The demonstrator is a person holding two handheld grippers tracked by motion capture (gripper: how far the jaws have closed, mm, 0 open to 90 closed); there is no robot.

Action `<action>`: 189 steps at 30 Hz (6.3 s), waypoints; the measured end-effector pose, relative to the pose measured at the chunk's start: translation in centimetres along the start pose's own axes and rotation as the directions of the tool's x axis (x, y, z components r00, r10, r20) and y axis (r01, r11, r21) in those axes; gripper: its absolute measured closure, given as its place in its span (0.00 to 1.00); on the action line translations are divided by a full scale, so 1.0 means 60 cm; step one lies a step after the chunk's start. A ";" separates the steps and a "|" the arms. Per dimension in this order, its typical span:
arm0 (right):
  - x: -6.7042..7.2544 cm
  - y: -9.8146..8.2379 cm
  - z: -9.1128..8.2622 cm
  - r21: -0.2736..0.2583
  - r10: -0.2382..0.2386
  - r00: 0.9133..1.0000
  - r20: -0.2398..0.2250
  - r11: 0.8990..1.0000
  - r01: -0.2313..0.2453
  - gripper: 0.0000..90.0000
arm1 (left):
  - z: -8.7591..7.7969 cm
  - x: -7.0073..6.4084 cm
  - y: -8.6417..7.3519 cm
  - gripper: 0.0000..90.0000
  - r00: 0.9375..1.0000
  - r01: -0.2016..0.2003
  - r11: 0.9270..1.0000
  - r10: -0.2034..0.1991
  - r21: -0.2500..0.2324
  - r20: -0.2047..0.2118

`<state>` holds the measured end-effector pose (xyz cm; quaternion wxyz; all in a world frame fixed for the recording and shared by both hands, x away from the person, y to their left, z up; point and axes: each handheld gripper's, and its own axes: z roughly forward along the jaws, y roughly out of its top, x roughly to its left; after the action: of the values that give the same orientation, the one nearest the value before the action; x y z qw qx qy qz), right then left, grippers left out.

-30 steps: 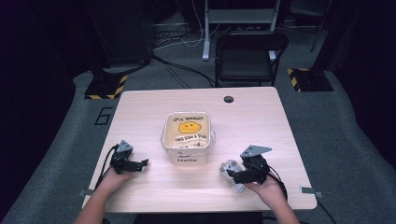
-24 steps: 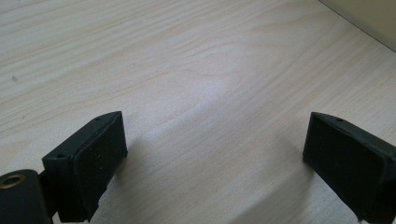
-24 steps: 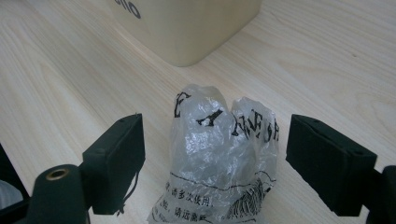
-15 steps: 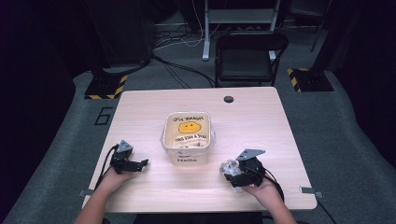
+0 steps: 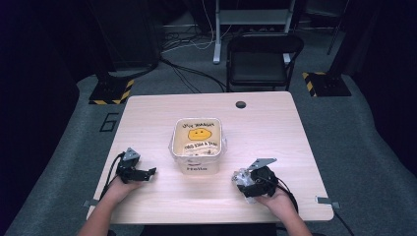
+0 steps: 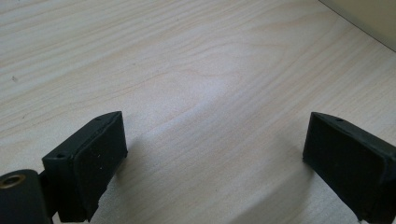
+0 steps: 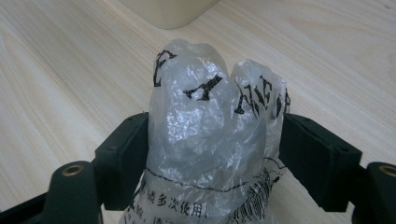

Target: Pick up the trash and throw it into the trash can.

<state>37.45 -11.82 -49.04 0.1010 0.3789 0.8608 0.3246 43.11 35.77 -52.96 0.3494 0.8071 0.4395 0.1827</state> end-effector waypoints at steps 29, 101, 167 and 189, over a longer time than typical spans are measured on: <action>-0.002 0.015 -0.033 -0.041 0.012 1.000 -0.010 0.999 -0.013 0.50 | 0.000 0.000 0.000 0.07 1.000 -0.001 1.000 0.001 0.000 0.001; 0.023 0.231 -0.180 -0.137 -0.030 1.000 0.007 0.990 0.031 0.50 | 0.000 0.000 0.000 0.07 1.000 -0.001 1.000 0.001 0.001 0.001; 0.092 0.392 -0.074 -0.198 -0.114 0.992 -0.053 0.975 0.102 0.49 | 0.000 0.000 0.000 0.06 1.000 -0.003 1.000 0.003 0.001 0.001; 0.083 0.362 0.029 -0.141 -0.109 0.994 -0.034 0.985 0.103 0.45 | 0.001 0.000 0.000 0.06 1.000 -0.004 1.000 0.004 -0.005 0.003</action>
<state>47.48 3.47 -36.21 0.1263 0.3179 0.8569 0.3856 43.17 35.74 -53.02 0.3517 0.8073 0.4371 0.1833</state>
